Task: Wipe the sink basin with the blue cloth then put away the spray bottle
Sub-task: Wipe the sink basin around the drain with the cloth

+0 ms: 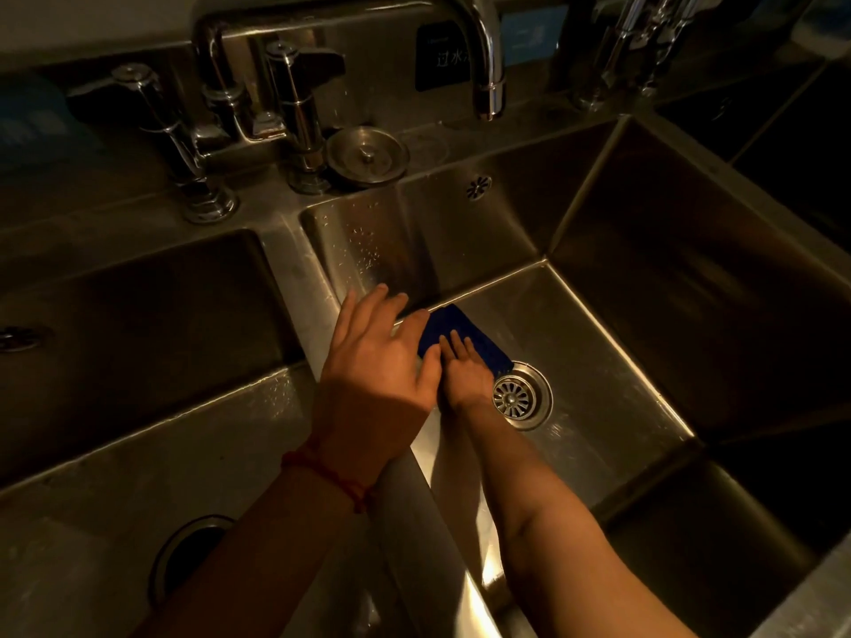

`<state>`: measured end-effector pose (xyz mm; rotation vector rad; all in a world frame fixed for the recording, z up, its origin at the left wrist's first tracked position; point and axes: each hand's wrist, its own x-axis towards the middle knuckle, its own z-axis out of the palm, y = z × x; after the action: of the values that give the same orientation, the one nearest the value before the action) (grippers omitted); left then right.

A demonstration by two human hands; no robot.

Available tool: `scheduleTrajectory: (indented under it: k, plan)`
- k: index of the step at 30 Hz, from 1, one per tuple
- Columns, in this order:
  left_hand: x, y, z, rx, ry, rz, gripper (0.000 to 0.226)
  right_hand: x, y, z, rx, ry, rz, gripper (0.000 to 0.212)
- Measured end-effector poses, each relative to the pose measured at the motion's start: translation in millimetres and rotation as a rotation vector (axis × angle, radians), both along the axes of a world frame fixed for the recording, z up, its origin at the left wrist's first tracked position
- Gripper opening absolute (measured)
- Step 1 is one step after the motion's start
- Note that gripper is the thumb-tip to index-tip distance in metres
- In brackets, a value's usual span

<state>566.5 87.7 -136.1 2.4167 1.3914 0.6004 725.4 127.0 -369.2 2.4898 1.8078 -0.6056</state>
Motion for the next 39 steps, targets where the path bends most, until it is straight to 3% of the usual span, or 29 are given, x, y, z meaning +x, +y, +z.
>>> scheduleTrajectory:
  k: [6, 13, 30, 39]
  plan:
    - [1, 1, -1, 0.028, -0.028, 0.013, 0.038, 10, 2, 1, -0.002, 0.009, -0.002, 0.053]
    - [2, 2, -4, 0.070, -0.026, 0.017, 0.036, 44, -2, 4, -0.034, -0.064, 0.289, 0.054]
    - [4, 4, -13, 0.155, -0.060, 0.026, 0.028, 56, 4, 6, 0.012, 0.051, 0.022, 0.052]
    - [5, 4, -11, 0.139, -0.034, 0.010, 0.029, 49, -2, 6, 0.003, 0.023, 0.173, 0.051]
